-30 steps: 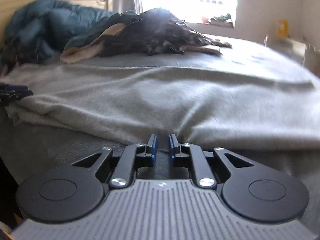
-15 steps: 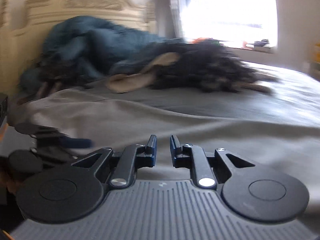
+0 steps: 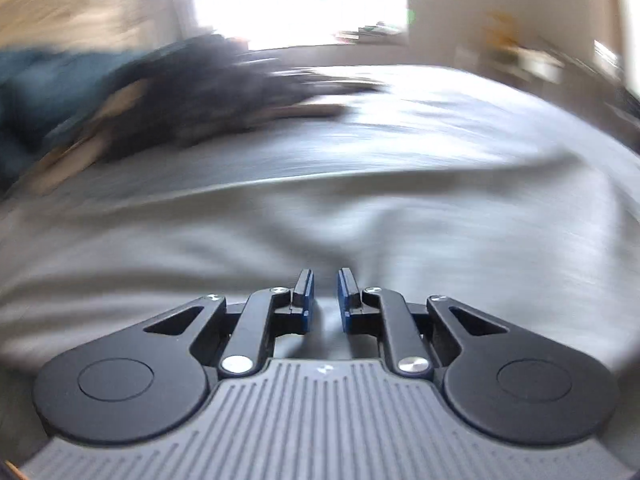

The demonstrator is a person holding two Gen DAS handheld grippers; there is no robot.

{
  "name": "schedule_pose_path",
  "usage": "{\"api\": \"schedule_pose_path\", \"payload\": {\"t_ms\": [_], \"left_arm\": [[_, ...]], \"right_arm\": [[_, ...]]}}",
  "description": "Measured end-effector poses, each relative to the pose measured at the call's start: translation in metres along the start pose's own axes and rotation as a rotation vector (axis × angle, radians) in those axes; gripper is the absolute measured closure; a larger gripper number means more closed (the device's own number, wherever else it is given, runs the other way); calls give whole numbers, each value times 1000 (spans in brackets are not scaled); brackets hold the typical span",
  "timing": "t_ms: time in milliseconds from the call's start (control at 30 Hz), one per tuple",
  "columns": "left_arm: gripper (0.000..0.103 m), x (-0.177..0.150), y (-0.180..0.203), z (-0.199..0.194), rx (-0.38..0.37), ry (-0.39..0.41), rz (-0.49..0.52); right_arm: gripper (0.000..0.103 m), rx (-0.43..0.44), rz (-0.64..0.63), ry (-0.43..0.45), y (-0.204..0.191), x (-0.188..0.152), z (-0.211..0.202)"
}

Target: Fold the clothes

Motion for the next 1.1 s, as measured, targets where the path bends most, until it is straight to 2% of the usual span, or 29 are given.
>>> {"api": "schedule_pose_path", "payload": {"t_ms": [33,100,200,267,300,367,467,533,667,733,833,933,1033,1067,1100], "left_arm": [[57,0,0,0,0,-1,1],[56,1,0,1,1,-4,0],[56,2,0,1,4,-8,-7],[56,1,-1,1,5,-9,-8],[55,1,-1,1,5,-9,-9],[55,1,-1,1,1,-9,-11],[55,1,-3,0,-5,-9,-13],[55,1,-3,0,-6,-12,-10],[53,3,-4,1,-4,-23,-9],[52,3,-4,2,-1,-29,-10],[50,5,-4,3,10,-41,-14],[47,7,-3,5,26,-56,-11],[43,9,-1,6,55,-65,-20],[43,9,-1,7,64,-65,-26],[43,9,0,7,71,-63,-28]], "right_arm": [[88,-23,16,8,5,6,-2],[88,5,13,58,-5,18,-11],[88,201,-59,107,-61,31,-23],[88,311,-154,97,-101,30,-19],[88,345,-200,84,-117,28,-14],[88,342,-247,38,-122,25,5],[91,256,-191,-41,-77,30,42],[93,203,-57,-81,-22,42,67],[93,-15,107,-90,87,57,95],[89,-45,237,-85,133,57,94],[87,-22,282,-19,150,51,66],[86,151,224,-6,127,33,33],[87,323,161,-54,104,15,13],[87,324,127,-65,104,11,12],[87,286,103,-74,112,9,14]]}}
Point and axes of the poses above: each gripper's, at about its wrist camera, not at the fingertips, and z roughly the way its jaws point, y to its right, x to its top, the point moved 2 cm from there along z, roughly the way its jaws point, and after that the axes turned 15 degrees about -x, right-handed, at the moved point
